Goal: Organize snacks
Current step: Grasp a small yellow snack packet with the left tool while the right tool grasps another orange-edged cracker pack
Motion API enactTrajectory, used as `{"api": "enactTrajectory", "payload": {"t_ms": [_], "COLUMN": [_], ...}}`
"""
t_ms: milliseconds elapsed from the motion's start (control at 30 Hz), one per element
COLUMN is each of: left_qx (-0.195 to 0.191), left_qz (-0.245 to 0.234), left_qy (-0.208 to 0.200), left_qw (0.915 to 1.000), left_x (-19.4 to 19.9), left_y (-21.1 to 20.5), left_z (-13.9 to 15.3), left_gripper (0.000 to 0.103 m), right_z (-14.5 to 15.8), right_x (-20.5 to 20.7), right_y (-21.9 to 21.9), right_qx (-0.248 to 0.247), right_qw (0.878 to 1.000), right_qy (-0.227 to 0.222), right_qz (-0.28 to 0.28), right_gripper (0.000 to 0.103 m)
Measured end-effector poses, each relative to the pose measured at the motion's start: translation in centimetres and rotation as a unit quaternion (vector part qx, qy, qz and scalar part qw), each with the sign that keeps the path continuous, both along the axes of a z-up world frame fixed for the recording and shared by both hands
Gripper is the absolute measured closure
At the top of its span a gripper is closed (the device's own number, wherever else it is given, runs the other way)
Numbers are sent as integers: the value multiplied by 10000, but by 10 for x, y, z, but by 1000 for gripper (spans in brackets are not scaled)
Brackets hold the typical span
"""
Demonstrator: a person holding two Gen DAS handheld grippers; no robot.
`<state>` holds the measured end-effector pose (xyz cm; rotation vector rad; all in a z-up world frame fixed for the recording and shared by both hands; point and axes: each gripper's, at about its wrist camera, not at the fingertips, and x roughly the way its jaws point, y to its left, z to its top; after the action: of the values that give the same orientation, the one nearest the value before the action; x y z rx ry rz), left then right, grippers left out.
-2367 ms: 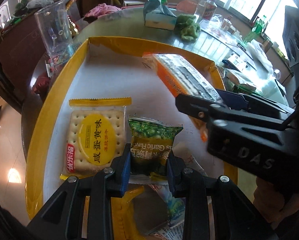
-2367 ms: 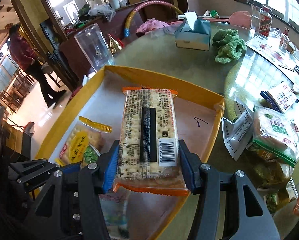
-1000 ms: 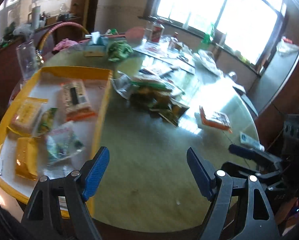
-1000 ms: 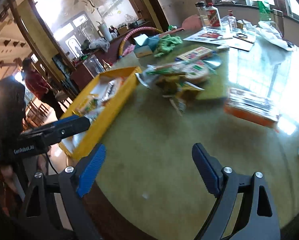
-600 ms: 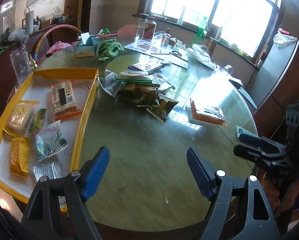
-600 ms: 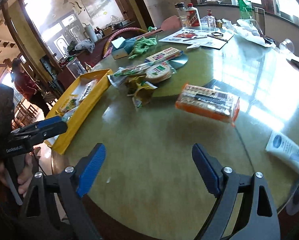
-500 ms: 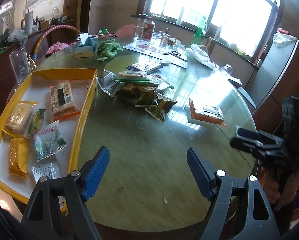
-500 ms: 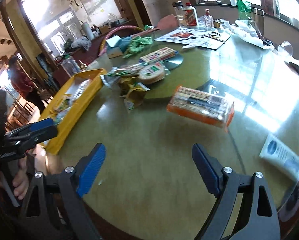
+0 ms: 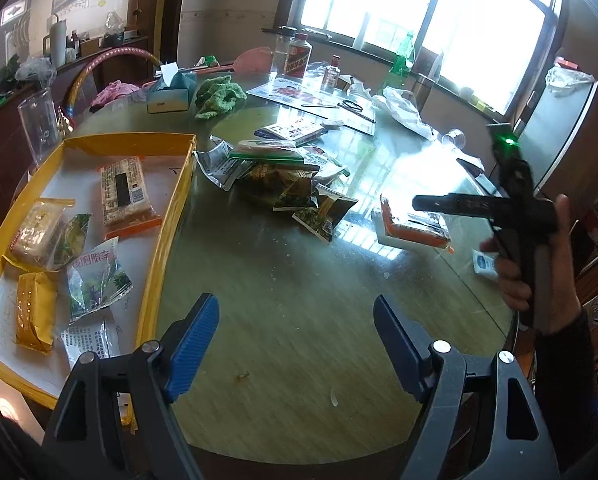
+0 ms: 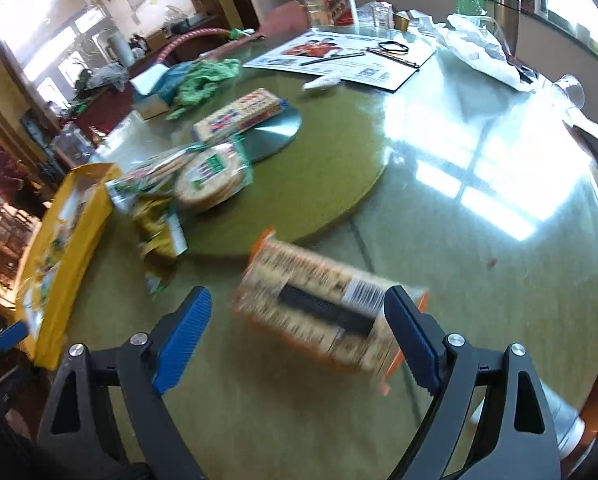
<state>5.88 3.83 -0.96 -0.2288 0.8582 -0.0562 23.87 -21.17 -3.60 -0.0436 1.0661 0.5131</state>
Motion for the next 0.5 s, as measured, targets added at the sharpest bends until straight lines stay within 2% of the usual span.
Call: {"api": "enactTrajectory", "payload": {"t_ms": [133, 233, 367, 500], "left_qx": [19, 10, -65, -88], "left_qz": [-23, -43, 7, 15], "left_qy": [20, 20, 10, 53], "left_qw": [10000, 10000, 10000, 9999], "left_x": [0, 0, 0, 2], "left_y": [0, 0, 5, 4], "left_z": [-2, -2, -3, -5], "left_gripper": [23, 23, 23, 23], "right_z": [-8, -15, -21, -25], "right_x": [23, 27, 8, -28], "right_y": [2, 2, 3, 15], "right_qx": [4, 41, 183, 1], "right_qw": [9998, 9997, 9988, 9987], "right_qy": [146, 249, 419, 349], "right_qz": [-141, -47, 161, 360], "right_gripper": [15, 15, 15, 15]}}
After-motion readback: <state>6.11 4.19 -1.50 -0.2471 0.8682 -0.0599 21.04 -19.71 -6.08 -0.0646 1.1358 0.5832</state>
